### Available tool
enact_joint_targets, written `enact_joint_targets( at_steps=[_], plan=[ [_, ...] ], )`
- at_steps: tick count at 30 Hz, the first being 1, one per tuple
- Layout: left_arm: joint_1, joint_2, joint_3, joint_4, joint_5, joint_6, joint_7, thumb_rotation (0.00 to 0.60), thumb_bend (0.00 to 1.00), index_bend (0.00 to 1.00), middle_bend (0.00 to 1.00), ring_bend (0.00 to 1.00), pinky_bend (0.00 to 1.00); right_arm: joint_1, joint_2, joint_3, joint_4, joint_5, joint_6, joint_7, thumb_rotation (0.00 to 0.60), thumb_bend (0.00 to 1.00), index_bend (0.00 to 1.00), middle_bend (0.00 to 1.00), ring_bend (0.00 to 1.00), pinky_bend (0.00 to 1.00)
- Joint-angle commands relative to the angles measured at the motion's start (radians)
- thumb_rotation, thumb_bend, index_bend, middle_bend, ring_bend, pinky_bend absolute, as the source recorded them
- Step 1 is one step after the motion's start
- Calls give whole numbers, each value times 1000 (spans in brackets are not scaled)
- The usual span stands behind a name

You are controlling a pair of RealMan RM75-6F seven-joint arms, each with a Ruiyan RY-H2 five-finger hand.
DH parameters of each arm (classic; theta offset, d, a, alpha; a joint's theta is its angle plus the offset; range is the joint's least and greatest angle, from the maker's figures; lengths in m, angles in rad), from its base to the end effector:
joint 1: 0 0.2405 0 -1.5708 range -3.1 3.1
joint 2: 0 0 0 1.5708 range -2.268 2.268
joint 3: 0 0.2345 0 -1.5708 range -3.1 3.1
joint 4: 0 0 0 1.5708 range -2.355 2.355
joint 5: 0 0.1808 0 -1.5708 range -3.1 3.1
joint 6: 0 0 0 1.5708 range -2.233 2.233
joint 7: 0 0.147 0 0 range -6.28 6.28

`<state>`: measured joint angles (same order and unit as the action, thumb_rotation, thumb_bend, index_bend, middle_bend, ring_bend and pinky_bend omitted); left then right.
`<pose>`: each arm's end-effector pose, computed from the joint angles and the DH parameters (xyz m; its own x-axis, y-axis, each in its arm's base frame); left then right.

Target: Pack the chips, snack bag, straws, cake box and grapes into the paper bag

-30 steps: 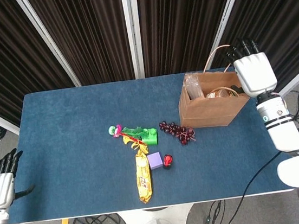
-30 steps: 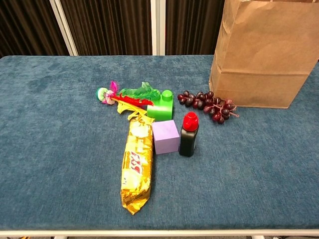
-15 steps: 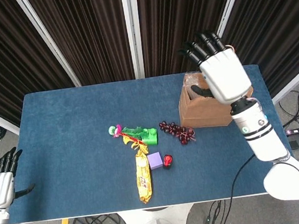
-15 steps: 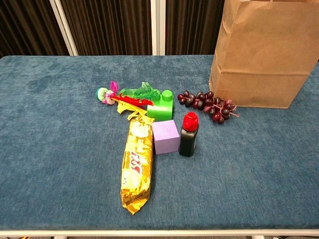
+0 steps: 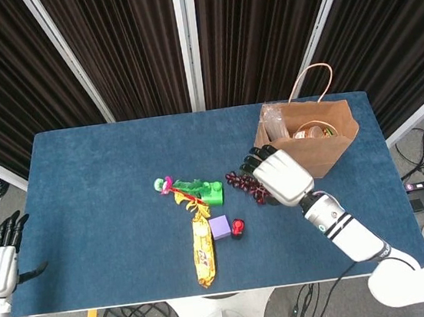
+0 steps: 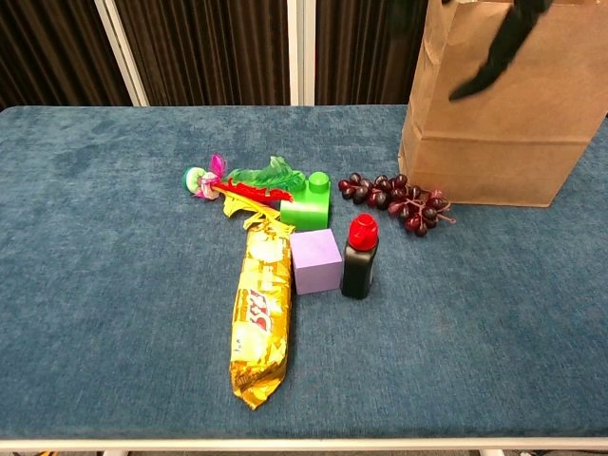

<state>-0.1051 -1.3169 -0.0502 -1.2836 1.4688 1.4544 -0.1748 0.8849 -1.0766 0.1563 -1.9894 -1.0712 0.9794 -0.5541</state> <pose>-0.3217 0.1892 0.1447 0.3494 0.0097 0.9369 0.9365 0.0277 -0.3495 -0.0606 -0.3060 0.1117 0.6322 -0.0878 0.7698 -0.6657 -0.5701 0.4816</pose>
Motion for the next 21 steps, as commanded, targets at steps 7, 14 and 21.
enact_joint_targets(
  at_steps=[7, 14, 21],
  plan=[
    [6, -18, -2, 40, -12, -5, -27, 600, 88, 45, 9, 0, 117, 87, -89, -91, 137, 115, -165, -139, 600, 0, 329, 250, 120, 186],
    [14, -22, -1, 61, -11, 4, -42, 600, 88, 45, 9, 0, 117, 131, -202, -123, 228, 191, -164, -209, 600, 0, 318, 225, 96, 149],
    [18, -25, -4, 74, -13, 10, -48, 600, 88, 45, 9, 0, 117, 160, -319, -158, 363, 232, -149, -288, 600, 0, 286, 214, 58, 102]
  ],
)
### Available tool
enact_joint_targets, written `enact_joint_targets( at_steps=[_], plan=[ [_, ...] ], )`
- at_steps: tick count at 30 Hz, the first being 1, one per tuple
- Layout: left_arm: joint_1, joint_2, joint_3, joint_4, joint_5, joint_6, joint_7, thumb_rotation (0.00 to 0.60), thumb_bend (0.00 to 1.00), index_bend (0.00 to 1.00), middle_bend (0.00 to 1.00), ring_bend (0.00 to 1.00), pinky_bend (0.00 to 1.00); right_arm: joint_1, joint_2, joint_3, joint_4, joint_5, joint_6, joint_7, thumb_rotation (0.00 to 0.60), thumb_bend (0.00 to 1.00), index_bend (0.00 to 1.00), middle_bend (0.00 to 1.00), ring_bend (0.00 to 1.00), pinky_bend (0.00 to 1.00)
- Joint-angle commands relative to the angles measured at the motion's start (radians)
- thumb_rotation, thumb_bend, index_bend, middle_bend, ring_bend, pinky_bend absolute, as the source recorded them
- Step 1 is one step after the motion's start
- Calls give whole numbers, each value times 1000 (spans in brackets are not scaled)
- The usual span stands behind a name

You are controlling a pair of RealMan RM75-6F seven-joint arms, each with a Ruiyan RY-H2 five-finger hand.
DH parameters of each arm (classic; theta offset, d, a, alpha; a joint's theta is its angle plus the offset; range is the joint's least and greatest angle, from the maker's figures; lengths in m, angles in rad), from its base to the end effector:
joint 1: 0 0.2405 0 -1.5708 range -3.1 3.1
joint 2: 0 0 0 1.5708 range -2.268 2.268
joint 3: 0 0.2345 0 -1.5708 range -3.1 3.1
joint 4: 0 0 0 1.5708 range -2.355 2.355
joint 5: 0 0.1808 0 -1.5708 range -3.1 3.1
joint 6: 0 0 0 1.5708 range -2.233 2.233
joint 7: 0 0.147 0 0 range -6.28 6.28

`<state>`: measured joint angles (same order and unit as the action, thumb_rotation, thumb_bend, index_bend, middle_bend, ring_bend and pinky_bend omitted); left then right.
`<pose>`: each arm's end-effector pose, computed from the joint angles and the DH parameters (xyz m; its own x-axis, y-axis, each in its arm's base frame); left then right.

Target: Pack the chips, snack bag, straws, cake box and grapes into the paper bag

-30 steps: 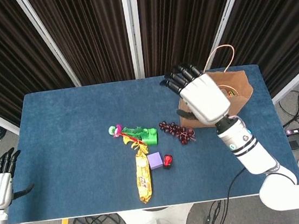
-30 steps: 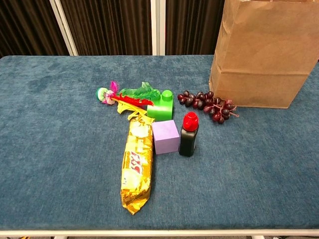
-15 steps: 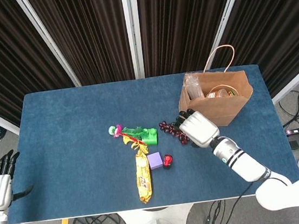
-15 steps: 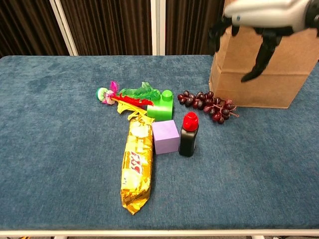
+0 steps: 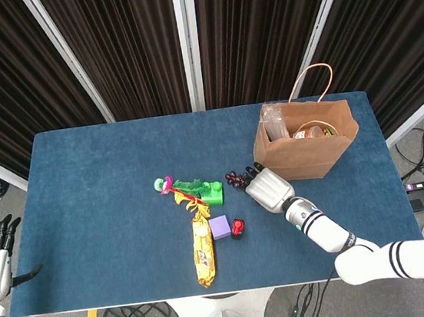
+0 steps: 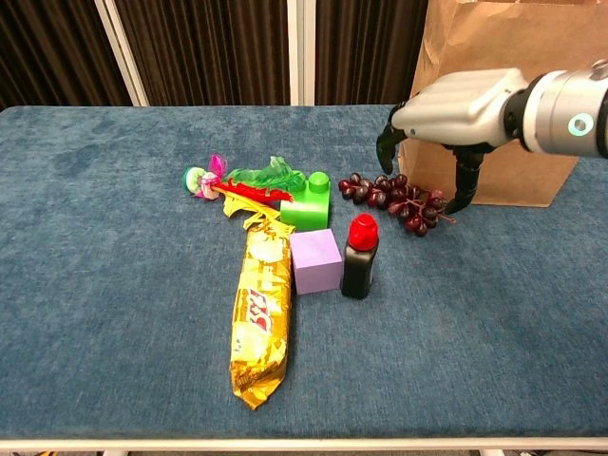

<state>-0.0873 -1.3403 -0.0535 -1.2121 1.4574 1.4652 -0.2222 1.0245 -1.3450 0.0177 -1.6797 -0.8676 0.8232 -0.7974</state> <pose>-0.3345 0.1844 0.1479 0.3487 -0.0062 0.9372 0.9357 0.0591 -0.3478 -0.0970 -0.3275 0.0238 0.8526 -0.1672 0.4951 -0.4810 -0.6213 0.6185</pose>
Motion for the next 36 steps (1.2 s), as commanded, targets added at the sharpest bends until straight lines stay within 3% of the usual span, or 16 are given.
enact_joint_targets(
  at_steps=[1, 12, 21, 36],
  plan=[
    [0, -3, -1, 5, -2, -1, -2, 600, 88, 45, 9, 0, 117, 29, -68, -22, 72, 41, 9, -62, 600, 0, 278, 208, 50, 92],
    [4, -8, -4, 27, -4, -1, -24, 600, 88, 45, 9, 0, 117, 88, -193, -55, 183, 133, 44, -223, 600, 0, 251, 148, 1, 29],
    [8, -6, -5, 36, -5, 0, -41, 600, 89, 45, 9, 0, 117, 100, -218, -67, 201, 188, 71, -268, 600, 0, 154, 53, 0, 0],
    [9, -12, -5, 51, -6, -7, -55, 600, 89, 45, 9, 0, 117, 123, -254, -92, 232, 296, 76, -339, 600, 0, 83, 2, 0, 0]
  ],
)
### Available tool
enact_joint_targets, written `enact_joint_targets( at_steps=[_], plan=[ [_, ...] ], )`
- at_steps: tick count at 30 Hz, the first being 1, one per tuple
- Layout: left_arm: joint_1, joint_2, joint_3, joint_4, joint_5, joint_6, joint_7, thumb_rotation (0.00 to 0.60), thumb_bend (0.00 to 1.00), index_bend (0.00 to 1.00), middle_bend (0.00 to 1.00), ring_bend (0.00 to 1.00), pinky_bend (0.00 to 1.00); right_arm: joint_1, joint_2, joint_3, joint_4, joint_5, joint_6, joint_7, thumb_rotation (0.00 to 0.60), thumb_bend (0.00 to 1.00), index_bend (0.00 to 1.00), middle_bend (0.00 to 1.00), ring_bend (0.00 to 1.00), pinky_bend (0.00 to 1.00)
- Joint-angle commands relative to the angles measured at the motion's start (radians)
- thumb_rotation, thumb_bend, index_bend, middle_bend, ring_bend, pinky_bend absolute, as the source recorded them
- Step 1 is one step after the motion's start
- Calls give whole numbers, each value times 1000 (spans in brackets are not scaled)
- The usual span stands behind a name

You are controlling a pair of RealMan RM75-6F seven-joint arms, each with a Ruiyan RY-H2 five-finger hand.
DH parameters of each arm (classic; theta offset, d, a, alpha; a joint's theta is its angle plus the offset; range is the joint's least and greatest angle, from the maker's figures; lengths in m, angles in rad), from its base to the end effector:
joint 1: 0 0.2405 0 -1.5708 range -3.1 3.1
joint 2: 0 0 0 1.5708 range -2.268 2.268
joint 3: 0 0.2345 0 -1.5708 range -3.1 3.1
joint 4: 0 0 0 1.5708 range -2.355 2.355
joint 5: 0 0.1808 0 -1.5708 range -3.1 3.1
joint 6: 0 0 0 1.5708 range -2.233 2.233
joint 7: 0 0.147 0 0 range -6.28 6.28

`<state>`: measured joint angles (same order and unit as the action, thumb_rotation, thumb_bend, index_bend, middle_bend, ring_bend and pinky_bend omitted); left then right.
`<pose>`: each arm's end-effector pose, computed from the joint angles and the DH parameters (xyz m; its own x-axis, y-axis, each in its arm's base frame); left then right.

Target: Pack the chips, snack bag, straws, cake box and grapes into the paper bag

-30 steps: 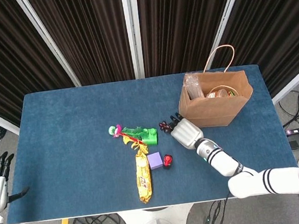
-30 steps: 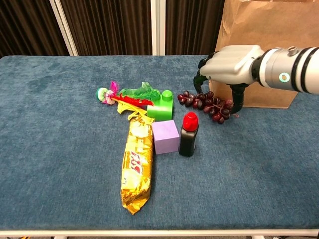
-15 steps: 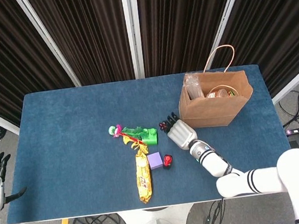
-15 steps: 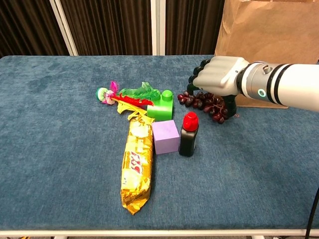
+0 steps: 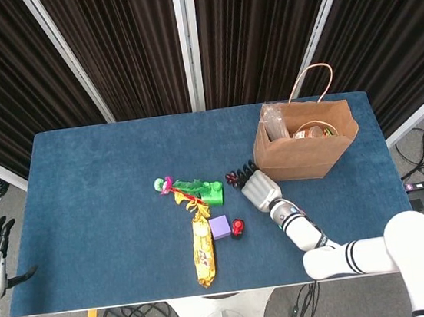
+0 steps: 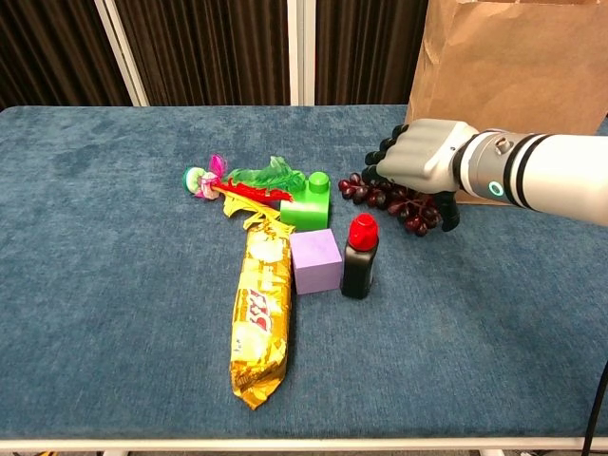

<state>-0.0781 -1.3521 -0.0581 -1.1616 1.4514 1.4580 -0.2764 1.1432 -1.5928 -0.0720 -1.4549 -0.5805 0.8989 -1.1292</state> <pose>-0.3439 0.1823 0.1504 0.3328 -0.0086 0.9430 0.9403 0.0793 -0.3311 -0.1072 -0.3420 -0.0306 0.9647 -0.1045 0.2417 -0.2564 -0.5816 0.7720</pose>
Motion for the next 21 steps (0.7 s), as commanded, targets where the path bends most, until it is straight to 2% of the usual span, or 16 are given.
enact_joint_targets(
  at_steps=[1, 15, 18, 21],
  plan=[
    [0, -1, 0, 2, 1, 0, -1, 600, 89, 45, 9, 0, 117, 6, -10, -3, 13, 15, 1, -11, 600, 0, 78, 1, 0, 0],
    [2, -14, -7, 28, -10, -6, -14, 600, 89, 45, 9, 0, 117, 30, -83, -12, 127, 89, -26, -55, 600, 0, 64, 8, 0, 0],
    [2, -15, -7, 31, -10, -6, -16, 600, 89, 45, 9, 0, 117, 29, -97, -14, 144, 75, -32, -48, 600, 0, 126, 49, 0, 3],
    [3, -15, -8, 32, -10, -5, -19, 600, 89, 45, 9, 0, 117, 19, -108, -12, 157, 32, -30, -19, 600, 0, 206, 107, 30, 71]
  ],
)
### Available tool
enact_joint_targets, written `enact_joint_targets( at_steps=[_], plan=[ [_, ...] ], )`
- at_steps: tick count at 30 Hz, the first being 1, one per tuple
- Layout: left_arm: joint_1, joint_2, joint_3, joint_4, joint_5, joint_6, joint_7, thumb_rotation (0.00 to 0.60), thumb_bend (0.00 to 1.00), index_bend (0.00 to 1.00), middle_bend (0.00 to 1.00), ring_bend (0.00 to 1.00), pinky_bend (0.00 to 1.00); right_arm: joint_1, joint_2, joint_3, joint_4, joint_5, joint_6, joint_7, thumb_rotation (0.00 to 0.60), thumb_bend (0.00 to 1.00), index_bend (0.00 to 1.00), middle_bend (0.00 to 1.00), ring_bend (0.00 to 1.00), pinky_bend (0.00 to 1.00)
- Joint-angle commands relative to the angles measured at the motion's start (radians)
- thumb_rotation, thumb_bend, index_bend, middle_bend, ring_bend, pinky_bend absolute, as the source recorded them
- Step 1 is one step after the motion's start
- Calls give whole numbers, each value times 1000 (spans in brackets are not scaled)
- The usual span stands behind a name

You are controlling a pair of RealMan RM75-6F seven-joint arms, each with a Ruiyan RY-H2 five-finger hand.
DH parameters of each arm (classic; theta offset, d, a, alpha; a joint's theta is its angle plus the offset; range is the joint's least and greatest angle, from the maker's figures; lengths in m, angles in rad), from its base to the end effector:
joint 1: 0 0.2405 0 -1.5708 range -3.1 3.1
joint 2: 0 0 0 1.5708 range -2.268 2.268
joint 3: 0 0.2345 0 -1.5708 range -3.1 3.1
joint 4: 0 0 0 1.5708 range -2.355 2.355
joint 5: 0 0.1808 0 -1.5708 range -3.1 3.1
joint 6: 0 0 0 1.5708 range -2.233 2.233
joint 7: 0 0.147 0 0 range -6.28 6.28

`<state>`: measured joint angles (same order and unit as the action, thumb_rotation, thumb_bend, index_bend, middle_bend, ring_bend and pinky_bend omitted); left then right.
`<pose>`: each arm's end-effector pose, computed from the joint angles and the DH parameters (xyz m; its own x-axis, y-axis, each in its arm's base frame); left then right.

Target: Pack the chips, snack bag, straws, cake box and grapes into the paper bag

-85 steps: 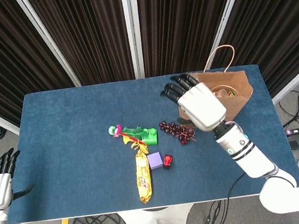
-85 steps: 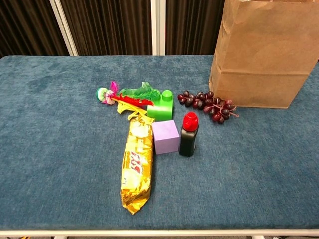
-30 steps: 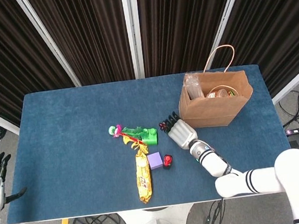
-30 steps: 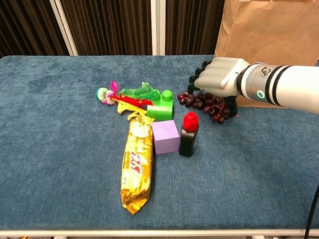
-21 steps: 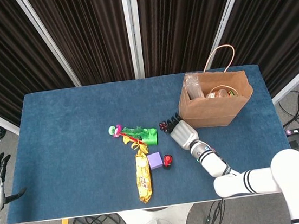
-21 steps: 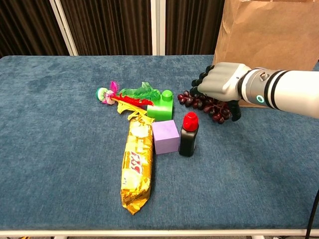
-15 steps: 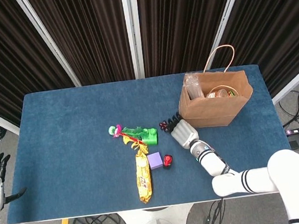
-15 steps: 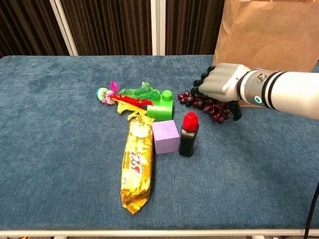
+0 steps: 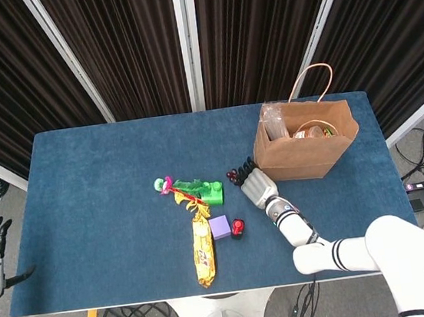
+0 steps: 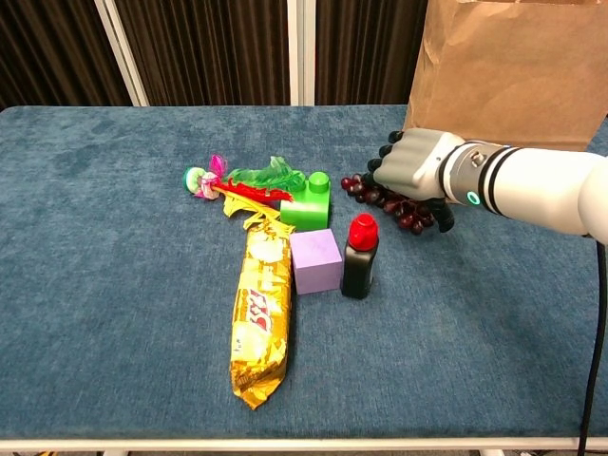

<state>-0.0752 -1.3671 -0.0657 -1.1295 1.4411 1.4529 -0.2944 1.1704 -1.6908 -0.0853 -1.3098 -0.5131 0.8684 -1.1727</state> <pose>-0.3491 0.1824 0.1507 0.3301 -0.0158 0.9438 0.9401 0.0963 -0.3271 -0.1118 -0.3522 -0.0507 0.9777 -0.1064 0.1809 -0.2091 -0.5666 0.7970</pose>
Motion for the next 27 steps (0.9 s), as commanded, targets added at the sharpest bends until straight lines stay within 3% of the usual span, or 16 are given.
enact_joint_targets(
  at_steps=[1, 5, 9, 15, 27],
  plan=[
    [0, 1, 0, 0, 0, 1, -1, 600, 89, 45, 9, 0, 117, -13, -13, 1, 15, -56, 2, 38, 600, 0, 240, 138, 58, 115],
    [0, 1, -1, -1, 1, 1, -1, 600, 88, 45, 9, 0, 117, -29, -12, 0, 20, -115, 11, 72, 600, 4, 373, 259, 197, 271],
    [1, 1, -1, -3, 1, 2, 0, 600, 89, 45, 9, 0, 117, -42, -9, -1, 17, -134, 17, 82, 600, 45, 464, 324, 269, 364],
    [0, 1, -2, -5, 2, 1, 2, 600, 89, 45, 9, 0, 117, -58, 4, 6, 0, -185, 32, 107, 600, 87, 560, 374, 317, 412],
    [-2, 2, 1, -8, 9, 1, 6, 600, 88, 45, 9, 0, 117, -91, 4, 14, -10, -249, 52, 126, 600, 132, 624, 427, 354, 446]
  ],
)
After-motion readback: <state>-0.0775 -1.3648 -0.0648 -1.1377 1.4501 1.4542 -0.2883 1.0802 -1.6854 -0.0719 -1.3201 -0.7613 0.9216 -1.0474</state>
